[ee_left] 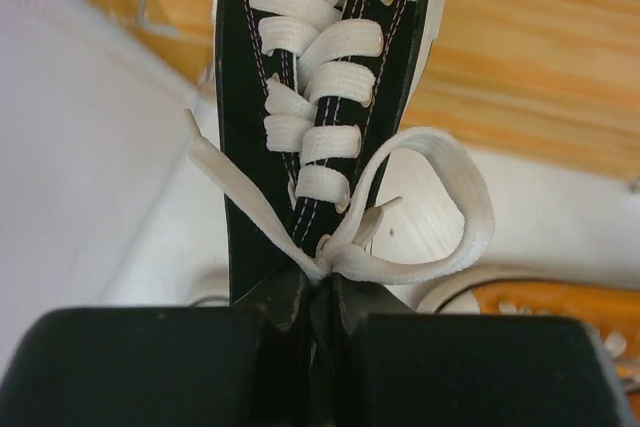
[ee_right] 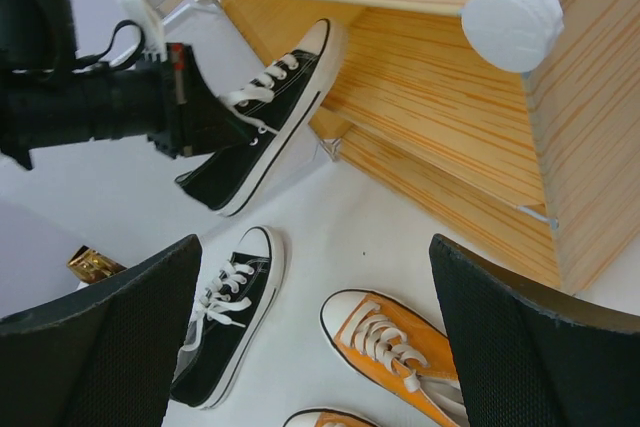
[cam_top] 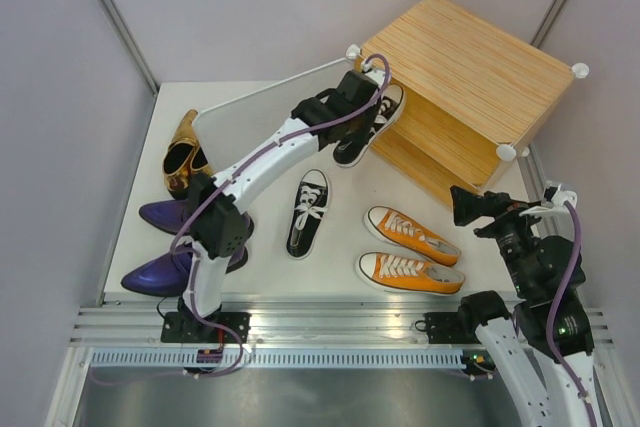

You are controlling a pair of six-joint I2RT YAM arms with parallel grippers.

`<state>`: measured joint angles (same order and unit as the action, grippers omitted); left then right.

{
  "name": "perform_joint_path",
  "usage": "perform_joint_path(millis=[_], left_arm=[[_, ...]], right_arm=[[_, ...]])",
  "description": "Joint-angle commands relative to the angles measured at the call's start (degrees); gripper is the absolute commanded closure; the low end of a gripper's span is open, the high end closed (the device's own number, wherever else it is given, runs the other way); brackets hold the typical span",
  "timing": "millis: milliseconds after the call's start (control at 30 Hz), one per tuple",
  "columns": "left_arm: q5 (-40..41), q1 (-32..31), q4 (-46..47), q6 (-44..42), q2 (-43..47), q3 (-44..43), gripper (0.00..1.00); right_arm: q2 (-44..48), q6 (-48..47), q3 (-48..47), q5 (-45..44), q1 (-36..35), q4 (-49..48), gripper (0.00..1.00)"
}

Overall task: Place and organize the shoes in the shoe cabinet
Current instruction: Place the shoe in the shoe cabinet.

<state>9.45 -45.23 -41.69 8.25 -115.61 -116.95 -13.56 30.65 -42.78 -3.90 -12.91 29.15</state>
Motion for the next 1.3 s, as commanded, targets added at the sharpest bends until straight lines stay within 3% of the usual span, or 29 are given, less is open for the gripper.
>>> perform_joint_path(millis=[0, 133, 500, 700, 800, 900, 933, 1033, 1133, 1267], left_arm=[[1.53, -0.03, 1.79, -4.73, -5.57, -14.69, 0.98], [6.7, 0.06, 3.36, -8.15, -14.27, -23.32, 0.98], [7.43, 1.55, 16.89, -10.27, -16.93, -22.71, 0.98], [6.54, 1.64, 19.28, -10.8, -16.75, -22.71, 0.96], [7.25, 1.55, 20.94, -11.32, -16.84, -22.27, 0.85], [6.46, 1.55, 21.91, -11.5, -17.36, -22.19, 0.63], [6.19, 1.55, 22.09, -11.42, -17.71, -22.19, 0.5], [5.66, 1.55, 22.0, -10.89, -17.98, -21.92, 0.31], [5.93, 1.55, 22.01, -10.45, -17.89, -21.22, 0.2], [5.49, 1.64, 22.0, -9.66, -15.62, -19.12, 0.12]], right_arm=[[0.03, -2.0, -2.74, -0.67, 0.07, -1.02, 0.02], [-0.06, -2.26, -2.66, -1.1, -0.19, -1.2, 0.02], [-1.38, -2.88, -2.48, -3.31, -1.07, -1.72, 0.02], [-1.38, -3.14, -2.22, -4.54, -1.16, -1.9, 0.02], [-1.29, -3.14, -1.78, -4.8, -1.07, -2.08, 0.02], [-1.29, -3.14, -1.51, -4.89, -1.16, -2.43, 0.02], [-1.47, -3.06, -1.51, -4.97, -1.16, -2.43, 0.02], [-1.21, -3.14, -1.42, -4.97, -1.16, -2.43, 0.02], [-0.68, -3.14, -1.16, -5.24, -1.24, -2.43, 0.02], [-0.59, -3.14, -0.9, -5.33, -1.33, -2.51, 0.02]])
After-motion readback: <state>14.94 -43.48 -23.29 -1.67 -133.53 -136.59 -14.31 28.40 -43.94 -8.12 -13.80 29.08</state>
